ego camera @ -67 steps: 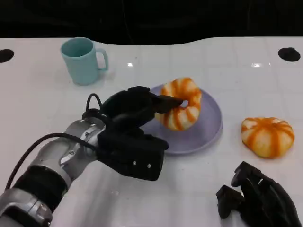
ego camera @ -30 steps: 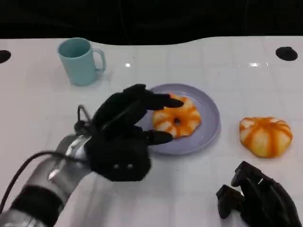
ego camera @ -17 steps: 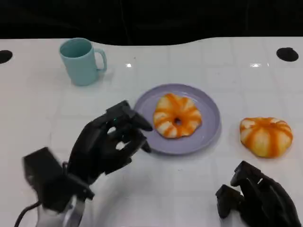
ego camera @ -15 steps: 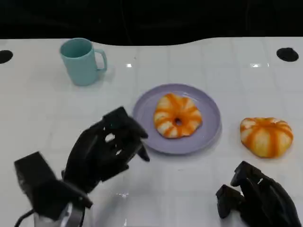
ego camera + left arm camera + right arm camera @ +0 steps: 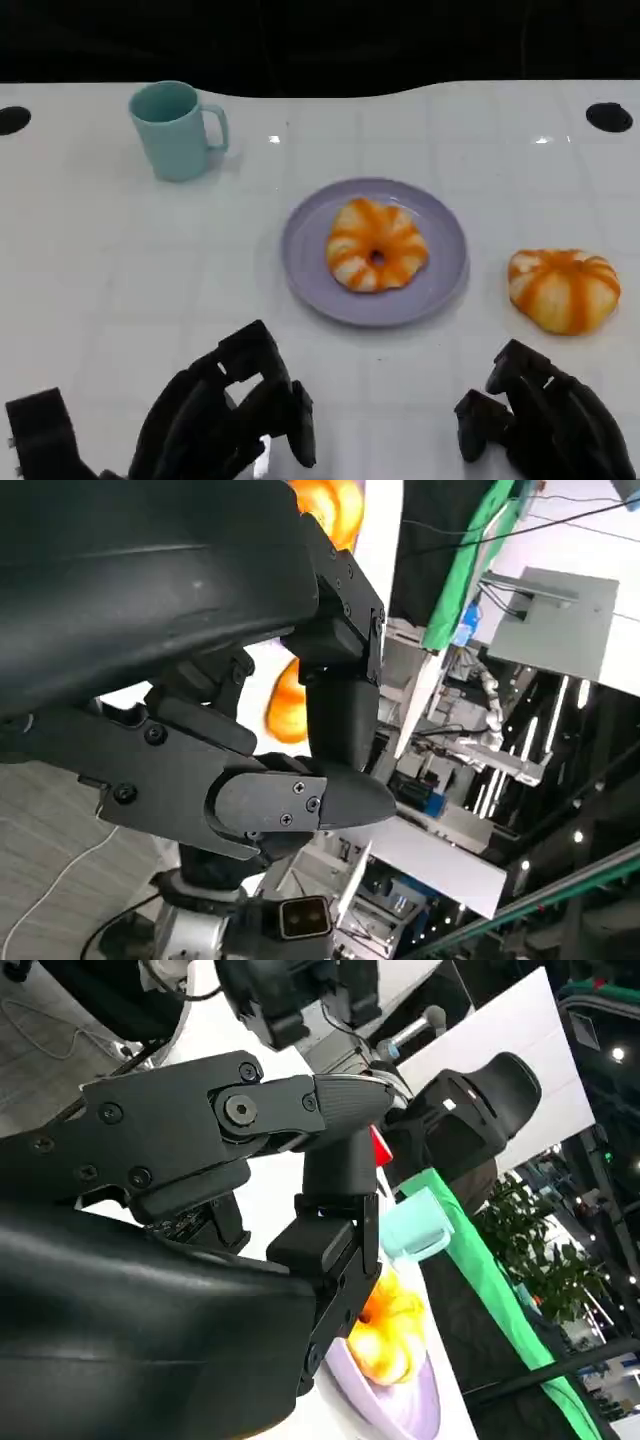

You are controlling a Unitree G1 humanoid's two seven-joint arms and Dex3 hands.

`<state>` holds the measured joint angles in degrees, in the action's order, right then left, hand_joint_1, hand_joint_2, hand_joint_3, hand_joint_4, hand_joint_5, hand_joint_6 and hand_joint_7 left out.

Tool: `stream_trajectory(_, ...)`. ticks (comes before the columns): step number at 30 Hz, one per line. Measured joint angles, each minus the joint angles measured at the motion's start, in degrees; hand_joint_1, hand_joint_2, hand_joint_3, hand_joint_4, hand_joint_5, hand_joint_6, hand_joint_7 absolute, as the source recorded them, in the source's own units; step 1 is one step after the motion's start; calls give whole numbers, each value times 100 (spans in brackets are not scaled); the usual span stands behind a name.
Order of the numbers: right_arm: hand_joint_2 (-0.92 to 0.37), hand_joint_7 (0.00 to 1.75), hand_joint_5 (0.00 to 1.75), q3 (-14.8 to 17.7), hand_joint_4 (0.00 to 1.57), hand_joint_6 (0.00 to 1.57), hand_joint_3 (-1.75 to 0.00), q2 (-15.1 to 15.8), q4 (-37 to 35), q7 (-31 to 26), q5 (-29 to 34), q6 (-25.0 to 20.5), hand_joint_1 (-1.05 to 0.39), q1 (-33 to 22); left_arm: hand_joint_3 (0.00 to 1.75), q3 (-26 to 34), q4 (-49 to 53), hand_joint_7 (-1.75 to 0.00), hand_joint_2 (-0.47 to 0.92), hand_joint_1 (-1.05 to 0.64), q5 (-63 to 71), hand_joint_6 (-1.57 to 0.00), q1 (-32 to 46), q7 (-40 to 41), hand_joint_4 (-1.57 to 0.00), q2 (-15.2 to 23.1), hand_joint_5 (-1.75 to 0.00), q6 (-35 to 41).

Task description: Grasp the bread from the table and place it into the plate.

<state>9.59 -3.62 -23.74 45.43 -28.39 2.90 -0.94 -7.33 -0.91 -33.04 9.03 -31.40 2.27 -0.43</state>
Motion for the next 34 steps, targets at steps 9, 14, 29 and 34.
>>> stream_trajectory(9, -92, 141, 168, 10, 77, 68, -23, 3, 9, -22, -8, -81, -55, -4, 35, 105, 150, -175, 92, -62, 126, -59, 29, -194, -85, -62, -175, 9)
stream_trajectory(14, -92, 141, 168, 41, 77, 68, -22, 11, -150, -9, -7, -74, -56, 73, 32, 172, 337, -175, 92, -62, 188, -60, -73, -284, -85, -116, -175, 6)
stream_trajectory(29, -92, 142, 168, 63, 78, 68, -24, 16, -419, 24, 74, 161, -55, 241, 28, 429, 641, -175, 92, -62, 176, -64, -264, -624, -88, -198, -175, 93)
stream_trajectory(34, -92, 142, 167, 65, 77, 67, -25, 16, -506, 30, 94, 224, -54, 307, 28, 467, 690, -175, 92, -63, 176, -63, -339, -684, -88, -202, -175, 147)
